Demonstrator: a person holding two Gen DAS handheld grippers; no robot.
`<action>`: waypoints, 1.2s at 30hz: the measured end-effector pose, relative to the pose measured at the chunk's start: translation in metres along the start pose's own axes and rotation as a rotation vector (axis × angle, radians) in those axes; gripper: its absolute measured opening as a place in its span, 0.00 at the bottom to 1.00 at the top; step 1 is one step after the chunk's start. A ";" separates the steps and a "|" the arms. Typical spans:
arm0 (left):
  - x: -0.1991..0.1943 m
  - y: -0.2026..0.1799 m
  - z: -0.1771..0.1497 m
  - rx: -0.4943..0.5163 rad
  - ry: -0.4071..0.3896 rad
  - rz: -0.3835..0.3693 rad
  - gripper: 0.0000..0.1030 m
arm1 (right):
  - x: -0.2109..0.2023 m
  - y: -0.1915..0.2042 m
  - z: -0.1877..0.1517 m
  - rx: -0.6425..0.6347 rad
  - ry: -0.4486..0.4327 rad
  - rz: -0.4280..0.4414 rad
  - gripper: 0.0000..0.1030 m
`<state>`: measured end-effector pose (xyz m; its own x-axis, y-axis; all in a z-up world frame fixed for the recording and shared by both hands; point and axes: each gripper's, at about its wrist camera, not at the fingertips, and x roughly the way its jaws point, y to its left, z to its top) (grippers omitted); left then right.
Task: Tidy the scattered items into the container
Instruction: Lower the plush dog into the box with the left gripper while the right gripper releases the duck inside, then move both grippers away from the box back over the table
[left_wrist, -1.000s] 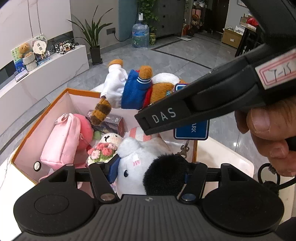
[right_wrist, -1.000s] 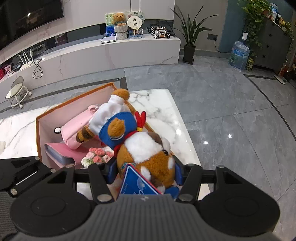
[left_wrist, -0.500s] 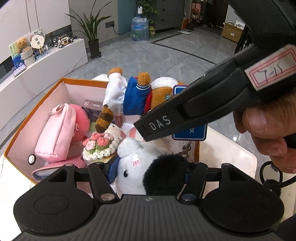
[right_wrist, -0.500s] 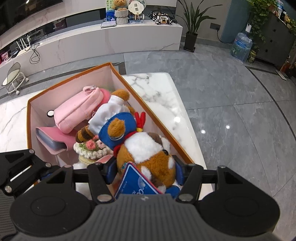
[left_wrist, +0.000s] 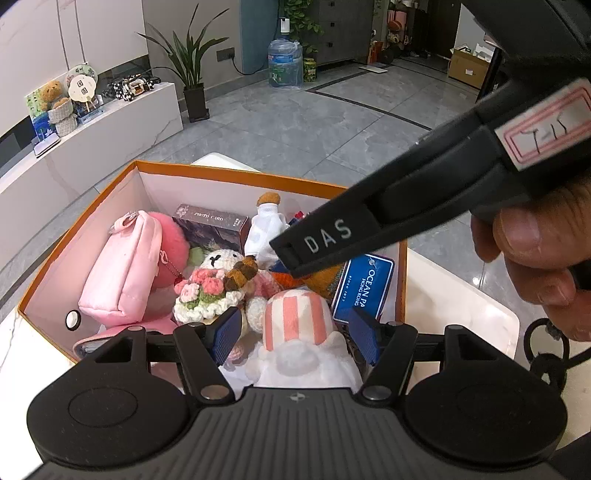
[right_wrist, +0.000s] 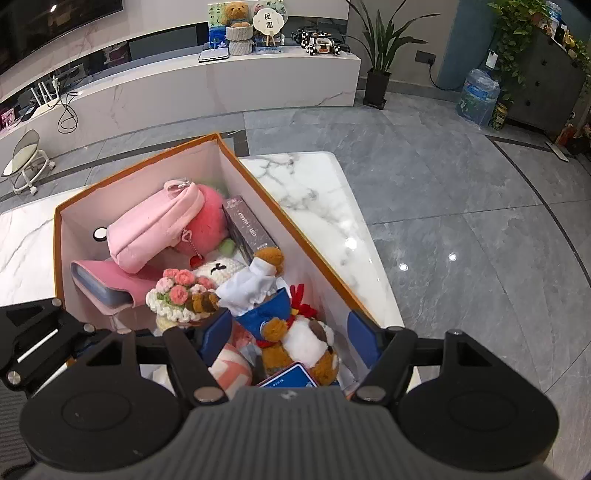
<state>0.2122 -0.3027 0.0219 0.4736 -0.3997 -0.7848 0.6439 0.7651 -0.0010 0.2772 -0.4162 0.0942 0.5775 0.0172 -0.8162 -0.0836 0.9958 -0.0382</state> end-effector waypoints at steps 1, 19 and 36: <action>-0.001 0.000 -0.001 0.001 0.000 -0.003 0.74 | 0.000 0.000 0.000 -0.001 -0.001 -0.001 0.70; -0.029 0.017 -0.001 0.003 -0.059 -0.001 0.74 | -0.013 0.012 0.007 -0.019 -0.041 -0.020 0.72; -0.083 0.047 -0.009 -0.019 -0.133 0.047 0.76 | -0.038 0.047 0.017 -0.081 -0.107 -0.008 0.75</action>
<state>0.1975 -0.2284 0.0815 0.5789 -0.4257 -0.6955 0.6085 0.7932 0.0210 0.2647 -0.3691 0.1333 0.6610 0.0235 -0.7500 -0.1420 0.9854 -0.0943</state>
